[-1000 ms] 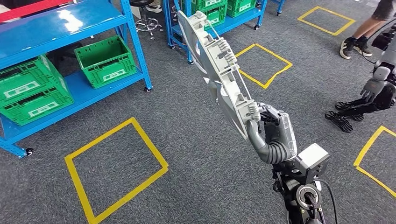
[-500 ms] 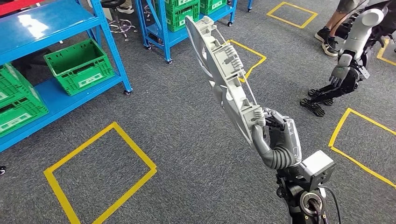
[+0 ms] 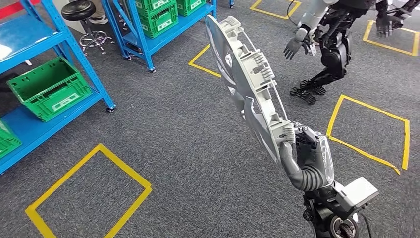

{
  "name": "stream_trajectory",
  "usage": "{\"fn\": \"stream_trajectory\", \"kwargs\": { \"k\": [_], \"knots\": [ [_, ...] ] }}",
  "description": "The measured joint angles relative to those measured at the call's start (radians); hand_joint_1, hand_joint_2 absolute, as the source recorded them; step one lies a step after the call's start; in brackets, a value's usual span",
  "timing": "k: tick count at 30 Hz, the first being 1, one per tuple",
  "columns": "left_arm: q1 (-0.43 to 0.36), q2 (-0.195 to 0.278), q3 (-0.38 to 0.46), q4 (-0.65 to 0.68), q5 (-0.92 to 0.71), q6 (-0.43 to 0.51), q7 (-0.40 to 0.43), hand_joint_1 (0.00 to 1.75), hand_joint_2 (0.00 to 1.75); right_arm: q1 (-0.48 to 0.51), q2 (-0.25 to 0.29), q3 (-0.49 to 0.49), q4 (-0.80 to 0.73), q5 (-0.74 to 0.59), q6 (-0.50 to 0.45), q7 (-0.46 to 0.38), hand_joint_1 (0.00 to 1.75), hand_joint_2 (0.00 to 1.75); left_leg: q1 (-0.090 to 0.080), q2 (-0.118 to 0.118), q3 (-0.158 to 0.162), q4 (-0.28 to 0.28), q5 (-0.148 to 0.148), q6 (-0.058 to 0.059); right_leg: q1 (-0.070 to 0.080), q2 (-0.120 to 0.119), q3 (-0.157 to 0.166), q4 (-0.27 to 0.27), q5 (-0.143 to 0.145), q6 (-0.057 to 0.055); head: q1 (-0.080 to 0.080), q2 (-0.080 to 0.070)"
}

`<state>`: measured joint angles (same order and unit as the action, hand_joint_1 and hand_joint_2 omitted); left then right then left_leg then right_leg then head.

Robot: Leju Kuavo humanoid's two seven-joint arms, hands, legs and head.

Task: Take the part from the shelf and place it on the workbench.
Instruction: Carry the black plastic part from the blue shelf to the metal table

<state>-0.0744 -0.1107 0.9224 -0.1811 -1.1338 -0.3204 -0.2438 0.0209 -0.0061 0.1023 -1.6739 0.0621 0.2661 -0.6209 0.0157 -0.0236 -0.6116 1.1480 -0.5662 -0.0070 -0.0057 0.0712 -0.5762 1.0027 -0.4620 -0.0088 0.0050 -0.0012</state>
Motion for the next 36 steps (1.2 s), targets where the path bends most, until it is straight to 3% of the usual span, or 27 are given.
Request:
{"fn": "stream_trajectory", "kwargs": {
  "k": [2,3,5,6,8,10,12,13,14,16,18,21,23,25,26,27,28,30,32,34,36],
  "knots": [
    [-0.001,0.000,0.000,0.000,-0.002,0.000,0.000,0.00,1.75,0.006,0.002,-0.002,-0.010,0.000,-0.001,0.000,1.75,1.75,0.002,-0.045,0.058,-0.118,0.041,0.006,0.001,0.022,-0.004,0.003,0.001,0.006,0.000,0.000],
    [-0.001,0.001,0.000,0.000,-0.002,0.000,0.000,0.00,1.75,0.009,0.003,-0.003,-0.015,0.000,-0.002,0.000,1.75,1.75,0.001,-0.059,0.071,-0.143,0.045,0.009,0.000,0.033,-0.008,0.004,0.003,0.012,0.001,0.000],
    [-0.002,0.000,0.000,0.000,-0.003,0.000,0.000,0.00,1.75,0.014,0.004,-0.004,-0.023,0.000,-0.002,-0.001,1.75,1.75,-0.001,-0.046,0.076,-0.149,0.044,0.015,-0.005,0.056,-0.017,0.002,0.010,0.027,0.000,0.000],
    [-0.003,0.000,0.000,0.000,-0.003,-0.001,0.000,0.00,1.75,0.018,0.004,-0.005,-0.027,0.000,-0.002,-0.001,1.75,1.75,0.000,-0.034,0.077,-0.152,0.047,0.021,-0.006,0.052,-0.022,0.006,0.008,0.033,0.001,0.000],
    [-0.005,-0.001,0.000,0.000,-0.003,-0.001,0.000,0.00,1.75,0.022,0.004,-0.007,-0.033,0.000,-0.002,-0.001,1.75,1.75,0.003,-0.008,0.078,-0.157,0.051,0.033,-0.003,0.007,-0.049,0.058,-0.023,0.042,0.008,0.000],
    [-0.003,-0.001,0.000,0.000,-0.003,-0.001,0.000,0.00,1.75,0.023,0.004,-0.008,-0.037,0.000,-0.002,0.000,1.75,1.75,0.000,0.020,0.078,-0.157,0.051,0.040,-0.003,-0.046,-0.113,0.193,-0.088,0.050,0.014,0.000],
    [-0.002,0.000,0.000,0.000,-0.003,-0.001,0.001,0.00,1.75,0.025,0.005,-0.009,-0.039,0.000,-0.002,0.000,1.75,1.75,-0.001,0.049,0.078,-0.157,0.050,0.041,-0.005,-0.060,-0.162,0.299,-0.121,0.055,0.014,0.000],
    [-0.003,0.000,0.000,0.000,-0.003,-0.001,0.002,0.00,1.75,0.025,0.005,-0.010,-0.039,0.000,-0.002,0.000,1.75,1.75,-0.002,0.062,0.079,-0.157,0.049,0.040,-0.006,-0.063,-0.157,0.295,-0.110,0.055,0.014,0.000],
    [-0.004,0.000,0.000,0.000,-0.003,-0.001,0.002,0.00,1.75,0.026,0.005,-0.011,-0.040,0.001,-0.002,0.000,1.75,1.75,-0.002,0.073,0.081,-0.157,0.048,0.039,-0.007,-0.068,-0.130,0.246,-0.083,0.054,0.014,0.000],
    [-0.006,-0.001,0.000,0.000,-0.003,-0.001,0.003,0.00,1.75,0.025,0.005,-0.013,-0.043,0.001,-0.001,0.000,1.75,1.75,-0.004,0.092,0.085,-0.157,0.043,0.033,-0.005,-0.100,-0.044,0.093,-0.027,0.049,0.014,0.000],
    [-0.007,-0.001,0.000,0.000,-0.003,-0.001,0.003,0.00,1.75,0.025,0.006,-0.015,-0.049,0.000,-0.001,-0.001,1.75,1.75,-0.008,0.107,0.088,-0.156,0.040,0.025,0.000,-0.120,0.002,0.007,-0.006,0.039,0.013,0.000],
    [-0.010,-0.003,0.000,0.000,-0.003,-0.001,0.003,0.00,1.75,0.027,0.008,-0.021,-0.056,0.000,0.002,-0.001,1.75,1.75,-0.006,0.118,0.088,-0.156,0.036,0.008,0.004,-0.097,0.001,-0.002,-0.003,0.023,0.013,0.000],
    [-0.012,-0.006,0.000,0.000,0.000,-0.001,0.000,0.00,1.75,0.027,0.009,-0.025,-0.059,0.000,0.003,-0.001,1.75,1.75,-0.003,0.080,0.069,-0.115,0.004,-0.001,0.000,-0.081,0.001,-0.007,0.003,0.012,0.011,0.000],
    [-0.011,-0.008,0.000,0.000,0.003,-0.001,-0.002,0.00,1.75,0.026,0.011,-0.027,-0.060,0.000,0.005,0.000,1.75,1.75,-0.002,0.035,0.010,0.010,-0.060,-0.005,-0.002,-0.065,0.000,-0.008,0.006,0.005,0.008,0.000],
    [-0.010,-0.009,0.000,0.000,0.003,-0.001,-0.002,0.00,1.75,0.026,0.012,-0.028,-0.060,0.001,0.006,0.000,1.75,1.75,-0.002,0.027,-0.025,0.081,-0.088,-0.005,-0.002,-0.056,-0.001,-0.008,0.006,0.003,0.008,0.000],
    [-0.008,-0.009,0.001,0.000,0.003,-0.002,-0.002,0.00,1.75,0.026,0.013,-0.029,-0.060,0.001,0.009,0.000,1.75,1.75,-0.002,0.025,-0.052,0.131,-0.099,-0.004,-0.001,-0.045,-0.001,-0.007,0.007,0.003,0.007,0.000],
    [-0.008,-0.009,0.001,0.000,0.003,-0.002,-0.002,0.00,1.75,0.026,0.013,-0.029,-0.060,0.002,0.011,0.000,1.75,1.75,-0.002,0.024,-0.061,0.143,-0.090,-0.004,-0.001,-0.033,-0.001,-0.007,0.007,0.002,0.007,0.000],
    [-0.007,-0.010,0.001,0.000,0.003,-0.002,-0.002,0.00,1.75,0.026,0.014,-0.030,-0.060,0.003,0.016,0.000,1.75,1.75,-0.001,0.013,-0.019,0.043,-0.020,-0.001,-0.002,-0.010,0.000,-0.004,0.007,0.004,0.007,0.000],
    [-0.008,-0.010,0.001,0.000,0.003,-0.002,-0.002,0.00,1.75,0.025,0.015,-0.031,-0.061,0.003,0.017,0.000,1.75,1.75,0.003,-0.032,0.044,-0.093,0.034,0.003,-0.002,0.012,-0.002,0.001,0.006,0.010,0.008,0.000],
    [-0.008,-0.012,0.002,0.000,0.003,-0.002,-0.002,0.00,1.75,0.024,0.017,-0.032,-0.063,0.004,0.016,0.000,1.75,1.75,0.003,-0.057,0.069,-0.141,0.041,0.009,-0.003,0.032,-0.010,0.003,0.009,0.022,0.008,0.000],
    [-0.009,-0.014,0.004,0.000,0.003,-0.002,-0.002,0.00,1.75,0.025,0.017,-0.033,-0.064,0.005,0.016,0.000,1.75,1.75,0.001,-0.035,0.072,-0.144,0.046,0.020,-0.008,0.048,-0.018,0.001,0.015,0.035,0.008,0.000]
  ]
}}
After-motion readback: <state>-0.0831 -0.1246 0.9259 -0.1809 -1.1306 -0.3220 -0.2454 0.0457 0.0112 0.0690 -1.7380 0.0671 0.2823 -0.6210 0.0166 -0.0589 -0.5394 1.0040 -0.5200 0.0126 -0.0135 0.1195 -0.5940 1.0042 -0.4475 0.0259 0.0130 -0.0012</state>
